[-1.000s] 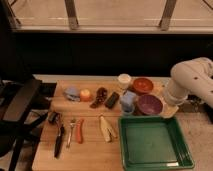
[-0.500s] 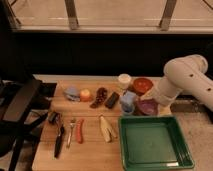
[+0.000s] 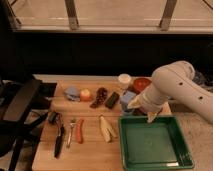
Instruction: Place pepper in table surface
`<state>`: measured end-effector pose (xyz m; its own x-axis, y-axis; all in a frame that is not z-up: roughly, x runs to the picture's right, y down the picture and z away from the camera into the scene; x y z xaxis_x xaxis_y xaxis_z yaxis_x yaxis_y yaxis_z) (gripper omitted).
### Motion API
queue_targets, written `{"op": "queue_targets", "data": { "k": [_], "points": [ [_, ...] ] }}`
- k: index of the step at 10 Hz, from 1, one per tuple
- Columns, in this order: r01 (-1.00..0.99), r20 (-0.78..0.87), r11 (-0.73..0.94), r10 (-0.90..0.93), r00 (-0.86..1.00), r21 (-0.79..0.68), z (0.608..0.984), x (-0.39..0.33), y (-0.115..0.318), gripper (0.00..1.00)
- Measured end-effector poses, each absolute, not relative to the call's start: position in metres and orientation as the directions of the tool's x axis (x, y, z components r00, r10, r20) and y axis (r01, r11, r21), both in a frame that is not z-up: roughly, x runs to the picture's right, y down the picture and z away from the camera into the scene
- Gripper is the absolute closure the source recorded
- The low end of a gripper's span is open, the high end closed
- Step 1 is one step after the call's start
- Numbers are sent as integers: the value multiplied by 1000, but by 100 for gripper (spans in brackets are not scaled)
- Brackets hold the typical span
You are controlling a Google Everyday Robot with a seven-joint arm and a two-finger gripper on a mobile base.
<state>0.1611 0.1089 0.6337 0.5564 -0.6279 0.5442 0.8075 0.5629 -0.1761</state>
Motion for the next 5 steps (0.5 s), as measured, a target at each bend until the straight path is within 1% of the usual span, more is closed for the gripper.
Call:
{"op": "queue_targets", "data": {
  "k": [3, 5],
  "points": [
    [851, 554, 503, -670, 494, -151, 642, 146, 102, 35],
    [905, 576, 411, -715, 395, -110, 655, 106, 98, 35]
  ]
}}
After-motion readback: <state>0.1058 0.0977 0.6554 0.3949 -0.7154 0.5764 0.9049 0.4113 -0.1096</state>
